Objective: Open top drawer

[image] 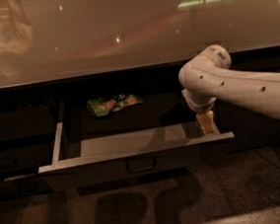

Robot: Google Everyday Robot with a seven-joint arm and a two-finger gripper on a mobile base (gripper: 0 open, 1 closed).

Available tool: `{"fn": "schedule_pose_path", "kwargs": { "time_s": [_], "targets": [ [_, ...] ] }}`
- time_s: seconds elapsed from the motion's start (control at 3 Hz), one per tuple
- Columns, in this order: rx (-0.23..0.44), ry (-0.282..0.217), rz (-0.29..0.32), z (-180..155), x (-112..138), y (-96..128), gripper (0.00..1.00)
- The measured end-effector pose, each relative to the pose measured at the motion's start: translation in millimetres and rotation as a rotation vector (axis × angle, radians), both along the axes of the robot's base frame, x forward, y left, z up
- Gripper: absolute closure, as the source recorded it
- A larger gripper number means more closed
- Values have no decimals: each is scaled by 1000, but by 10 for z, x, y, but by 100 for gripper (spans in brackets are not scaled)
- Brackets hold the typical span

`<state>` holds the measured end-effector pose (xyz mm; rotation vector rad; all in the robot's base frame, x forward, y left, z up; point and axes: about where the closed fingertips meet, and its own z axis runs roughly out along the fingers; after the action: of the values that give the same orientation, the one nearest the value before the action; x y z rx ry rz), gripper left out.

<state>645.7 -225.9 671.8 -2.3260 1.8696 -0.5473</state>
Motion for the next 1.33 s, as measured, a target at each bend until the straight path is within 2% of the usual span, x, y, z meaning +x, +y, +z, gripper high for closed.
{"fn": "schedule_pose_path", "kwargs": {
  "time_s": [0.33, 0.67, 1.0, 1.33],
  "targets": [
    [-28, 14, -17, -136, -42, -73, 0],
    [-50, 11, 16, -171, -179, -31, 0],
    [-50, 11, 16, -170, -177, -22, 0],
    [-47, 20, 24, -190, -401, -35, 0]
  ]
}}
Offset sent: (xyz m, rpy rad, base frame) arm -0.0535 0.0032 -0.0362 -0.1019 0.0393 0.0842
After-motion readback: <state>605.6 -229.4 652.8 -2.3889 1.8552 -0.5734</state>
